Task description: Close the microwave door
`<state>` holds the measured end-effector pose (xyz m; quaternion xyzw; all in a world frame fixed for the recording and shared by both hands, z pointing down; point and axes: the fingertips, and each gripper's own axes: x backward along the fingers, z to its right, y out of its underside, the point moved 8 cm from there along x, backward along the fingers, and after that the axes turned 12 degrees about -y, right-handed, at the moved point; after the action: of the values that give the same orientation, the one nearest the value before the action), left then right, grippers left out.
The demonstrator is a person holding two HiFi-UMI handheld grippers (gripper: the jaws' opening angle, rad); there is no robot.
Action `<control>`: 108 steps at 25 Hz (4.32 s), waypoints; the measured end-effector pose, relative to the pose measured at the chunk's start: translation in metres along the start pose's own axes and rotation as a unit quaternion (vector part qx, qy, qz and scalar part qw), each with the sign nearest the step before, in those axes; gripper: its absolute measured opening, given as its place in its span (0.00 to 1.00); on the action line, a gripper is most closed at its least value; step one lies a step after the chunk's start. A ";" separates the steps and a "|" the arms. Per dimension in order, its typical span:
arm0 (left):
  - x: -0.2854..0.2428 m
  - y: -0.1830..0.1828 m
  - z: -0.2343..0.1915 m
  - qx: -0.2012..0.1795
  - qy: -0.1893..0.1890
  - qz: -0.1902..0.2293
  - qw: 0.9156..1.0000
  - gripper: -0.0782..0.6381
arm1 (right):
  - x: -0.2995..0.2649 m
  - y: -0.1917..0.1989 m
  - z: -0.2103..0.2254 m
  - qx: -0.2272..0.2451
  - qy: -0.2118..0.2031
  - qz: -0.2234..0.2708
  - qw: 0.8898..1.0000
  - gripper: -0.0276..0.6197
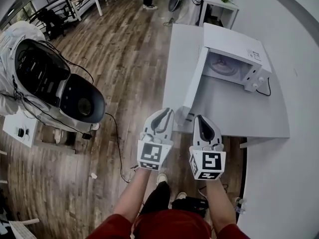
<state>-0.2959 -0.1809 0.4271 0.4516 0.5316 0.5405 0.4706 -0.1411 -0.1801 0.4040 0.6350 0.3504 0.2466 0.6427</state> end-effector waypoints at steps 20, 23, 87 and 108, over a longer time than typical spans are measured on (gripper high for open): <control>-0.071 0.061 -0.016 -0.046 0.274 -0.045 0.960 0.33 | -0.035 0.055 0.016 -0.031 0.031 -0.063 0.997 0.08; -0.079 0.064 -0.017 -0.063 0.323 -0.052 0.943 0.35 | -0.035 0.062 0.016 -0.032 0.032 -0.072 0.996 0.08; -0.131 0.059 0.190 -0.085 0.312 -0.083 0.942 0.32 | 0.092 0.077 0.204 -0.050 0.078 -0.028 0.995 0.08; -0.195 0.058 0.295 -0.055 0.137 -0.087 0.985 0.32 | 0.141 0.073 0.328 -0.024 0.076 0.002 0.997 0.08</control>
<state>0.0230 -0.3290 0.4958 0.2988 0.5977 0.5825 0.4627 0.2078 -0.2778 0.4393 0.5996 0.3907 0.3039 0.6288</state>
